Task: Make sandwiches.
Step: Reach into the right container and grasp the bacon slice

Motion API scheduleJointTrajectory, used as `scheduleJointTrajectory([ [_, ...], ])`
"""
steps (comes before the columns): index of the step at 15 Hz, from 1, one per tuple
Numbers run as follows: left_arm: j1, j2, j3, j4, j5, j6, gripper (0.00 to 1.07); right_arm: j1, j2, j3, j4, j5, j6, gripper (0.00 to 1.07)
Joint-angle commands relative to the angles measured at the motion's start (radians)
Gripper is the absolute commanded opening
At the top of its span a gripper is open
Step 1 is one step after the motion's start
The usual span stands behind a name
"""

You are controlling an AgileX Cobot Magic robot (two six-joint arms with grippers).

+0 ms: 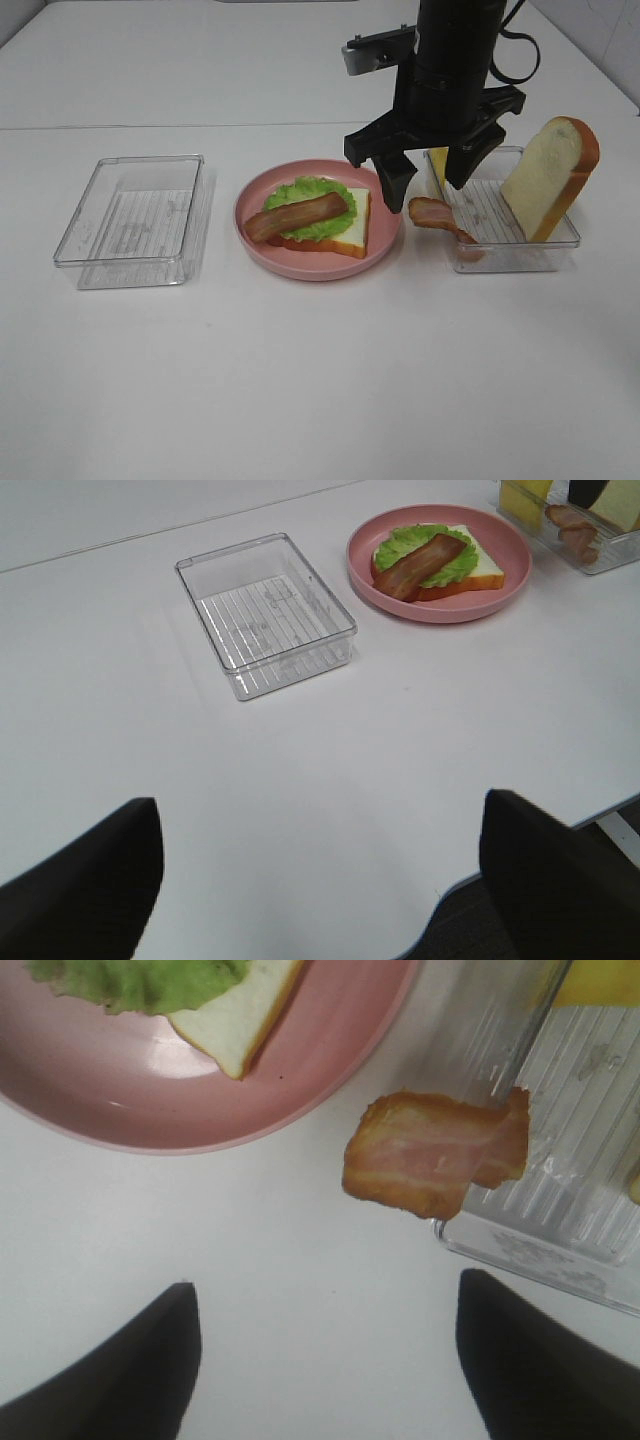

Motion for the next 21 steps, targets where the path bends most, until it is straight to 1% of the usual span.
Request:
scheduleJointTrajectory([
  [1, -0.002, -0.008, 0.001, 0.000, -0.009, 0.001, 0.82, 0.003, 0.060, -0.061, -0.032, 0.048, 0.014, 0.69],
  [2, -0.002, -0.008, 0.001, 0.000, -0.009, 0.001, 0.82, 0.003, 0.088, -0.102, -0.032, 0.070, 0.014, 0.70],
  [3, -0.002, -0.008, 0.001, 0.000, -0.009, 0.001, 0.82, 0.003, 0.144, -0.169, -0.040, 0.112, 0.018, 0.71],
  [4, -0.002, -0.008, 0.001, 0.000, -0.009, 0.001, 0.82, 0.003, 0.169, -0.195, -0.061, 0.112, 0.021, 0.71],
  [5, -0.002, -0.008, 0.001, 0.000, -0.009, 0.001, 0.82, 0.003, 0.182, -0.200, -0.071, 0.112, 0.030, 0.72],
  [8, -0.002, -0.008, 0.001, 0.000, -0.009, 0.001, 0.82, 0.003, 0.203, -0.200, -0.109, 0.112, 0.040, 0.75],
  [16, -0.002, -0.008, 0.001, 0.000, -0.009, 0.001, 0.82, 0.002, 0.205, -0.199, -0.160, 0.112, 0.045, 0.75],
  [21, -0.002, -0.008, 0.001, 0.000, -0.009, 0.001, 0.82, 0.002, 0.249, -0.147, -0.181, 0.113, 0.045, 0.74],
])
